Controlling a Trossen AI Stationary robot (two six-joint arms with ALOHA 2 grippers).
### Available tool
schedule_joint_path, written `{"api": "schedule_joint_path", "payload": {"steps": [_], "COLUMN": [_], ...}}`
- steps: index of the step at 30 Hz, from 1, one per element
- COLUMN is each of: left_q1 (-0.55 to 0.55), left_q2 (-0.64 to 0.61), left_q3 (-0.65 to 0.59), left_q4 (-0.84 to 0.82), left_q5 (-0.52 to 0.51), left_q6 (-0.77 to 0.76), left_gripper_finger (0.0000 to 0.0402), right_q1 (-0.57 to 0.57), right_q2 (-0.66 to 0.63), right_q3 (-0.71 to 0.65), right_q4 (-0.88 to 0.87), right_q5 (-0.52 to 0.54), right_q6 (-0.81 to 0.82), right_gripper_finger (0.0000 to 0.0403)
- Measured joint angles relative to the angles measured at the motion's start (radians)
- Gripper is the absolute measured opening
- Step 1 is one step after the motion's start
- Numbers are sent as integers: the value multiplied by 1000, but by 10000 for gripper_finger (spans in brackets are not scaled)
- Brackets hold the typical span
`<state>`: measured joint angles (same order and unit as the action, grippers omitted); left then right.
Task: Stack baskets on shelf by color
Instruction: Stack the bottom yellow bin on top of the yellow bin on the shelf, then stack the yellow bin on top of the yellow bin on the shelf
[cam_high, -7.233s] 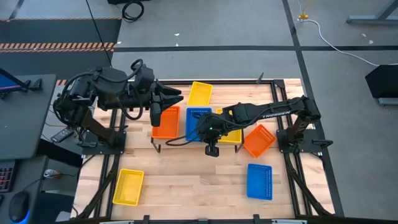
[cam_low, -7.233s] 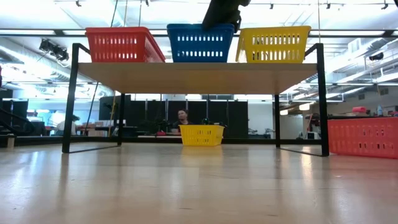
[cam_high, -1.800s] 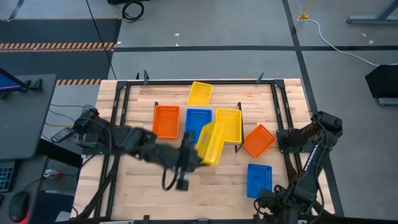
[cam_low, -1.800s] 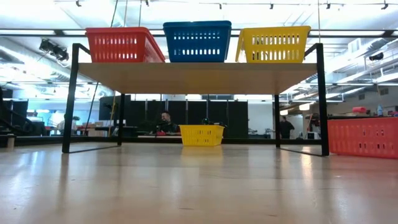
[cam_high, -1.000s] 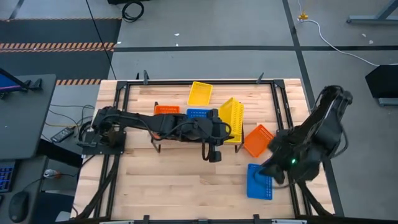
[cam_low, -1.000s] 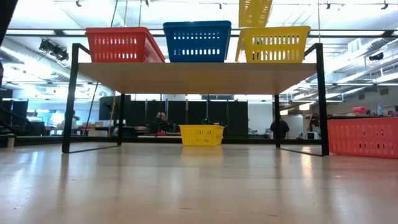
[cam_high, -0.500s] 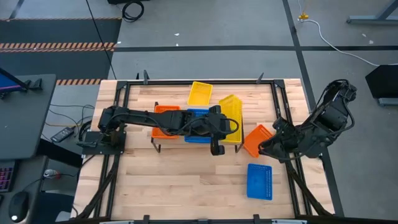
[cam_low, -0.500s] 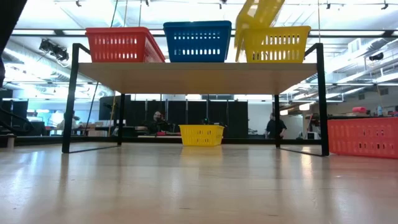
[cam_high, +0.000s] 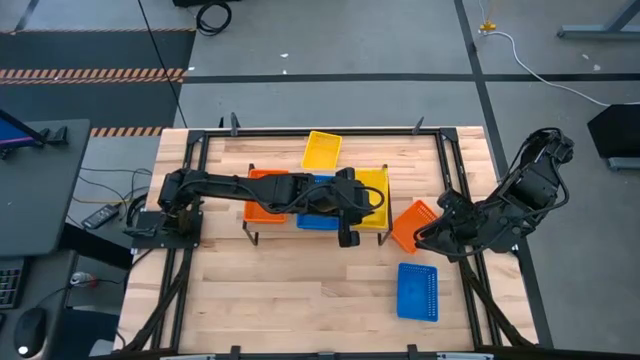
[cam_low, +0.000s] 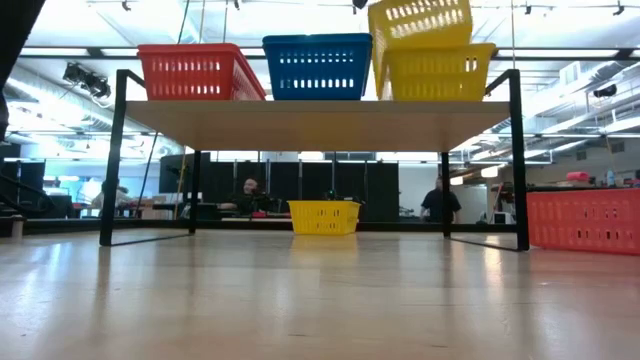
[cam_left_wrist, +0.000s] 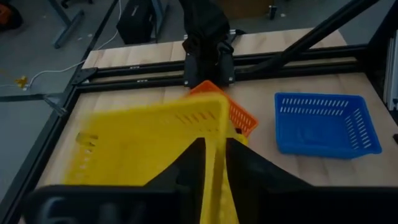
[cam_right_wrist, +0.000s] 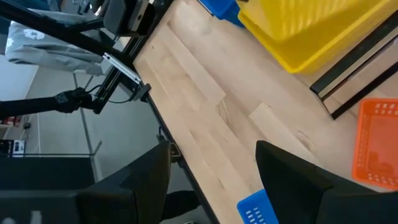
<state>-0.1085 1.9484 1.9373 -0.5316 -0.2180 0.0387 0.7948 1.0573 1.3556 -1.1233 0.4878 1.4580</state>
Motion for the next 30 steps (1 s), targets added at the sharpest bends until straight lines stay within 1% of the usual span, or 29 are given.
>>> {"api": "schedule_joint_path", "payload": {"steps": [6, 8, 11, 16, 20, 22, 24, 26, 28, 30], "left_q1": [0, 0, 0, 1, 22, 69, 143, 227, 309, 381], "left_q2": [0, 1, -3, 0, -2, -10, -39, -45, -46, -33], "left_q3": [5, 37, 95, 243, 398, 421, 397, 394, 394, 394], "left_q4": [-7, -29, -14, -117, -270, -312, -355, -388, -462, -500], "left_q5": [-2, -4, -6, -24, -104, -142, -147, -110, -60, -16], "left_q6": [11, 26, 47, 54, 110, 120, 65, -13, -92, -132], "left_gripper_finger": [85, 87, 86, 81, 80, 80, 80, 80, 79, 79], "right_q1": [-20, -34, -63, -158, -251, -291, -324, -353, -375, -393], "right_q2": [0, -1, -5, -3, 6, 5, 4, 2, 3, 5], "right_q3": [0, 0, 0, 0, 0, 0, 0, 0, 0, 0], "right_q4": [0, 0, 0, 0, 13, 34, 62, 92, 120, 144], "right_q5": [15, 15, 16, 12, -31, -37, -33, -32, -32, -32], "right_q6": [-21, -23, -44, -113, -199, -228, -254, -278, -296, -312], "right_gripper_finger": [240, 240, 240, 240, 240, 240, 240, 240, 240, 240]}}
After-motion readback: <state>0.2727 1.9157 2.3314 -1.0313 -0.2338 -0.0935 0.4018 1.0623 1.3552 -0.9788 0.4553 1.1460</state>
